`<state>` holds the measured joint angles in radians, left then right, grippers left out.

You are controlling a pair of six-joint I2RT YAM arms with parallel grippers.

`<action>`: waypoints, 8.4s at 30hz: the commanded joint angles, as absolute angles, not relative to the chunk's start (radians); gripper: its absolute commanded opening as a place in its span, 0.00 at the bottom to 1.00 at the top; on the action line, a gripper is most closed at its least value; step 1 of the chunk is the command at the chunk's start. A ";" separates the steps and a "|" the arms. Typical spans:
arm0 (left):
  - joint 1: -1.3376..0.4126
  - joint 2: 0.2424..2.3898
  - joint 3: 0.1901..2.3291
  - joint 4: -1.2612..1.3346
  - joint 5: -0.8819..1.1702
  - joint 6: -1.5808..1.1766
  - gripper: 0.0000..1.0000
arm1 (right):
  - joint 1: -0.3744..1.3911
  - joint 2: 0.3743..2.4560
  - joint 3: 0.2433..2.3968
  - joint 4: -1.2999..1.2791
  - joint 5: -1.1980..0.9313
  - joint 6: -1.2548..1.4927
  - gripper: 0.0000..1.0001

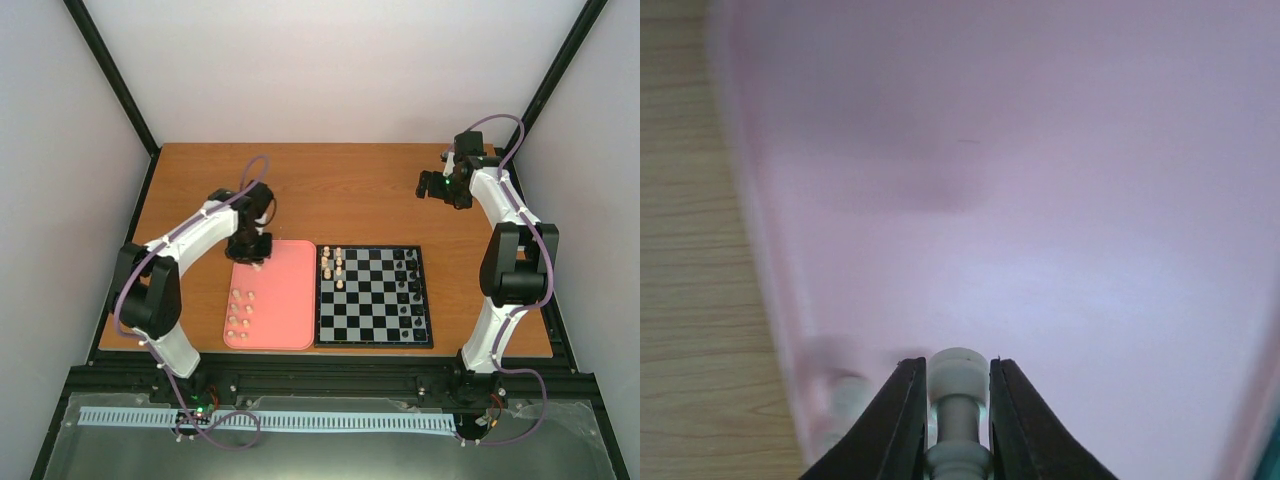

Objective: Set up the chess pieces on the board
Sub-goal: Pick up the chess piece from the storage box, then place the chess piece on the chessboard, then pick up the chess piece from the storage box, then place the chess piece on the chessboard.

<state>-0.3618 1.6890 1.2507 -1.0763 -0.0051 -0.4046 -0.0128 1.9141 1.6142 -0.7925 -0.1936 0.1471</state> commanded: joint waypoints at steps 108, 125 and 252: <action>-0.362 1.545 1.174 -1.112 -0.002 -0.470 0.59 | -0.023 1.897 1.575 -0.766 -0.206 0.143 1.00; -0.462 1.543 1.177 -1.115 -0.015 -0.453 0.47 | -0.021 1.896 1.560 -0.765 -0.203 0.144 1.00; -0.973 2.116 1.704 -1.106 0.028 -0.351 0.12 | -0.014 1.845 1.547 -0.775 -0.145 0.124 1.00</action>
